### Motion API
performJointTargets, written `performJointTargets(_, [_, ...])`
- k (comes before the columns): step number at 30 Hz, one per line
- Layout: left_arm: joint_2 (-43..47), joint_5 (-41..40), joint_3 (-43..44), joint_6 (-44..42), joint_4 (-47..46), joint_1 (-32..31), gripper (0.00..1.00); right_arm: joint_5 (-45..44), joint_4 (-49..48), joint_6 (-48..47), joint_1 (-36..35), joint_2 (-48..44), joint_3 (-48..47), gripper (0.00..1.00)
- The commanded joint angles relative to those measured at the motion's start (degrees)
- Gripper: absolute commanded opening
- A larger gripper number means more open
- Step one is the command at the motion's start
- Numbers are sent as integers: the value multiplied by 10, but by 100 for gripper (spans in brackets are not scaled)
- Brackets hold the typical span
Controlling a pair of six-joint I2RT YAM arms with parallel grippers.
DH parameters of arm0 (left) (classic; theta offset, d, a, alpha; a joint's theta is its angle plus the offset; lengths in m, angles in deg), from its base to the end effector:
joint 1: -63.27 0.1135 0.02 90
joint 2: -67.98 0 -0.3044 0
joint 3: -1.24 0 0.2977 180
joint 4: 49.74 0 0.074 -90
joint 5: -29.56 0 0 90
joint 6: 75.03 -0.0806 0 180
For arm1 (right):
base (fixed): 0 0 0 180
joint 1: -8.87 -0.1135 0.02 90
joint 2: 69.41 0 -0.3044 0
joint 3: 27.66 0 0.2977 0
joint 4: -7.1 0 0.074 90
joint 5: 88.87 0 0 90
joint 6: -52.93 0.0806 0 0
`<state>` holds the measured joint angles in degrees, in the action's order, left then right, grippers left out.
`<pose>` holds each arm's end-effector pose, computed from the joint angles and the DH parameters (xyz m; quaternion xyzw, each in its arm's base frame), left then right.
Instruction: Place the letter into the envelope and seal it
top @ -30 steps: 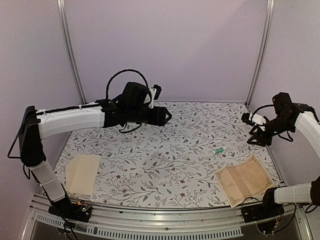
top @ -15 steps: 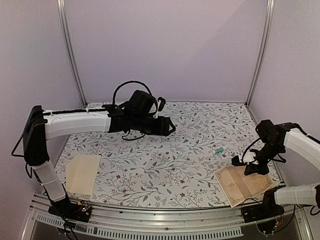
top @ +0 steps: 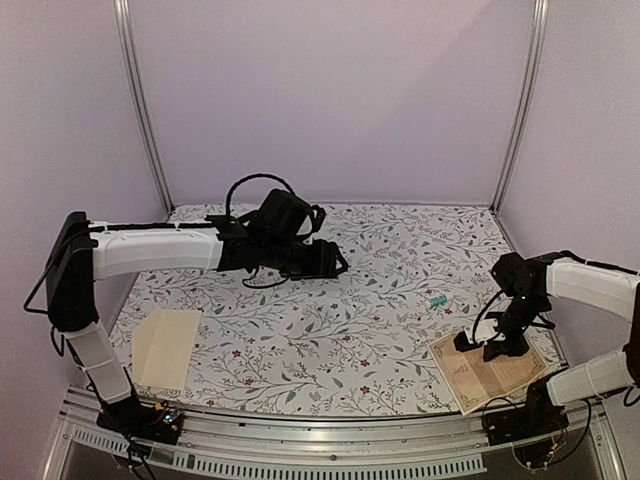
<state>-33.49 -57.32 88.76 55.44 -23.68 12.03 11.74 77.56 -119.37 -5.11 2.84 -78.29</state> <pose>0.3020 -0.3831 0.2407 0.0965 0.9009 -0.3203 0.2765 0.1889 0.0623 0.1406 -0.7403 0.6656 0.0866 0.0370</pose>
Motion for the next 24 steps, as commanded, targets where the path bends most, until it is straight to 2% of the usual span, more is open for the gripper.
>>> performJointTargets(1, [25, -6, -18, 19, 7, -9, 64, -10, -31, -26, -31, 22, 18, 0])
performJointTargets(8, [54, -30, -43, 32, 21, -10, 64, -8, -70, -31, -93, 72, 19, 0])
performJointTargets(15, [116, -76, -140, 84, -27, -10, 64, 34, -99, -2, -172, 171, -54, 0])
performJointTargets(20, [138, -110, -155, 88, -14, -9, 64, 88, -87, 30, -219, 265, -165, 0])
performJointTargets(24, [143, -142, -138, 82, 6, -8, 65, 168, -59, 88, -236, 348, -308, 0])
